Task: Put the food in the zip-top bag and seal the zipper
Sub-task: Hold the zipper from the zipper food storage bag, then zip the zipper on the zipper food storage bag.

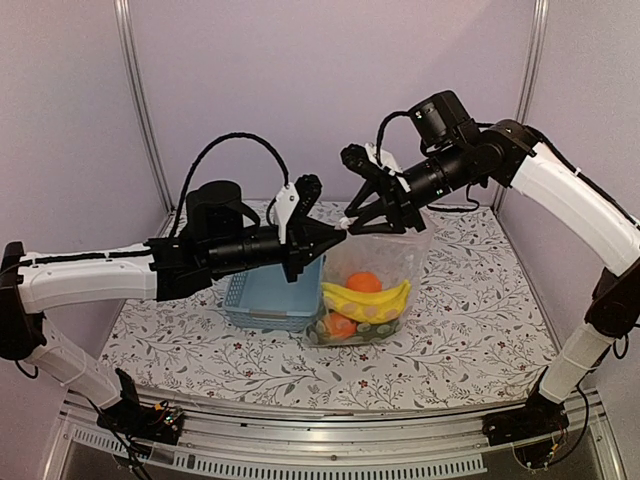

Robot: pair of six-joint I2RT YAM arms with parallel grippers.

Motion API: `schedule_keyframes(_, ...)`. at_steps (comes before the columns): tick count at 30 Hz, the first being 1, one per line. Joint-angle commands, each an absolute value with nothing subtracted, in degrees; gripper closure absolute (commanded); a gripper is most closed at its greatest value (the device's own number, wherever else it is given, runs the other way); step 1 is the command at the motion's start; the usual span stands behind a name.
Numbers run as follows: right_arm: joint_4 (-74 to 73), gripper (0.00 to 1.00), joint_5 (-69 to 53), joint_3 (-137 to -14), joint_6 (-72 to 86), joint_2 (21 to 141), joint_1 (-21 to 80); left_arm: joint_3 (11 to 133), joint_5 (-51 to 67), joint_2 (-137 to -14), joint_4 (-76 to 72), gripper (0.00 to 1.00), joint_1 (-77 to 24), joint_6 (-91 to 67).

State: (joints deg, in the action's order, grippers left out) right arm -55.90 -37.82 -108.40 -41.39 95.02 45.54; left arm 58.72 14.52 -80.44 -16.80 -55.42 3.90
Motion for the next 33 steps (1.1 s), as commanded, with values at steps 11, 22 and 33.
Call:
schedule_keyframes(11,-55.74,0.68,-36.23,-110.21,-41.6,97.24,46.4,57.74,15.82,-78.75,-17.75,1.0,-54.58,4.19)
schedule_keyframes(22,-56.05,0.84,-36.36,-111.08,-41.58,97.56,46.67,57.57,15.85,-78.64,-17.82,1.0,-54.62,4.05)
schedule_keyframes(33,-59.42,0.99,-28.56,-111.54,-42.72,98.46,46.16,54.96,9.37,-75.38,-18.5,1.0,-54.6,4.0)
